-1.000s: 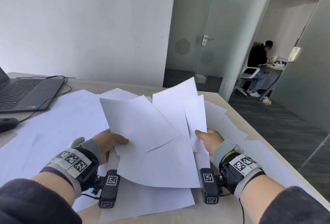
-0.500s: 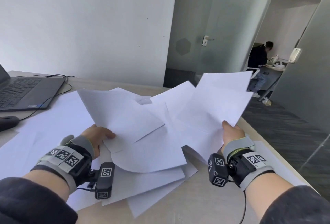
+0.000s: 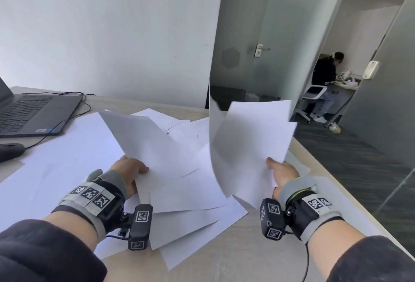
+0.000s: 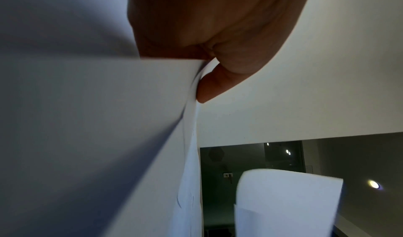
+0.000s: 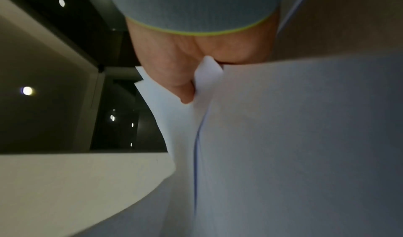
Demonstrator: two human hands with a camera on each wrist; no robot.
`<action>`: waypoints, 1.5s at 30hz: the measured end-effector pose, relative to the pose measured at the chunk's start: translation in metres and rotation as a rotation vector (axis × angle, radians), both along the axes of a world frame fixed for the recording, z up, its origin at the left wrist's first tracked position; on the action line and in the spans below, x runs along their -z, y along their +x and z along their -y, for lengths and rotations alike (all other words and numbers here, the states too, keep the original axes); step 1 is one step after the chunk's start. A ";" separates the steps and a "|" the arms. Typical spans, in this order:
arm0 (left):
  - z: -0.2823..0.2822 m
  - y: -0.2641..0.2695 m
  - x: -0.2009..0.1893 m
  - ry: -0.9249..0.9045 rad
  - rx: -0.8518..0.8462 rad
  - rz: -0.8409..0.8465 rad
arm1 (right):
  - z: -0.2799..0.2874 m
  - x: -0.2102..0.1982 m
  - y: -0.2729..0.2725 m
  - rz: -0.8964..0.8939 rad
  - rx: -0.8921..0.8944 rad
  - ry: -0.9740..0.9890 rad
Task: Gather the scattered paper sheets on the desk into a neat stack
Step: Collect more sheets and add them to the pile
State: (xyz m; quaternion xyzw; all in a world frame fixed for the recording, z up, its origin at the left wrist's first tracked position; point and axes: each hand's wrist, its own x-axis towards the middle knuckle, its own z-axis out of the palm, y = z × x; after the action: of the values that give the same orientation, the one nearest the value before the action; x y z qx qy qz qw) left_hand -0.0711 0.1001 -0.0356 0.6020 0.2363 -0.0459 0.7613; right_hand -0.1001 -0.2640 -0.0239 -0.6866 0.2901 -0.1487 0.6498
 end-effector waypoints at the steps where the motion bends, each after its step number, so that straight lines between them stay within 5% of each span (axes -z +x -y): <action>1: 0.003 -0.001 0.000 -0.010 0.000 0.001 | -0.006 0.005 0.001 -0.014 -0.059 -0.030; 7: 0.015 -0.006 -0.005 -0.007 0.016 0.026 | -0.038 0.020 -0.002 -0.041 -0.258 -0.061; 18: 0.009 -0.002 0.006 0.099 0.093 -0.013 | -0.041 0.026 0.002 -0.035 -0.316 0.020; 30: -0.007 -0.005 0.001 0.197 0.170 -0.102 | -0.006 0.013 -0.006 -0.248 -0.720 0.099; 40: 0.011 -0.011 0.001 0.184 0.345 -0.053 | -0.058 0.014 -0.014 -0.272 -0.845 -0.012; 45: 0.006 -0.006 0.006 0.186 0.317 -0.081 | -0.054 0.017 -0.005 -0.178 -0.719 -0.300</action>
State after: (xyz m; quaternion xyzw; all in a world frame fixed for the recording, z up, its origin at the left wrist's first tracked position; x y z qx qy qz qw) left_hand -0.0768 0.0939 -0.0416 0.6972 0.1721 -0.1672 0.6755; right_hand -0.1054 -0.2103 -0.0411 -0.8418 0.0616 0.1072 0.5254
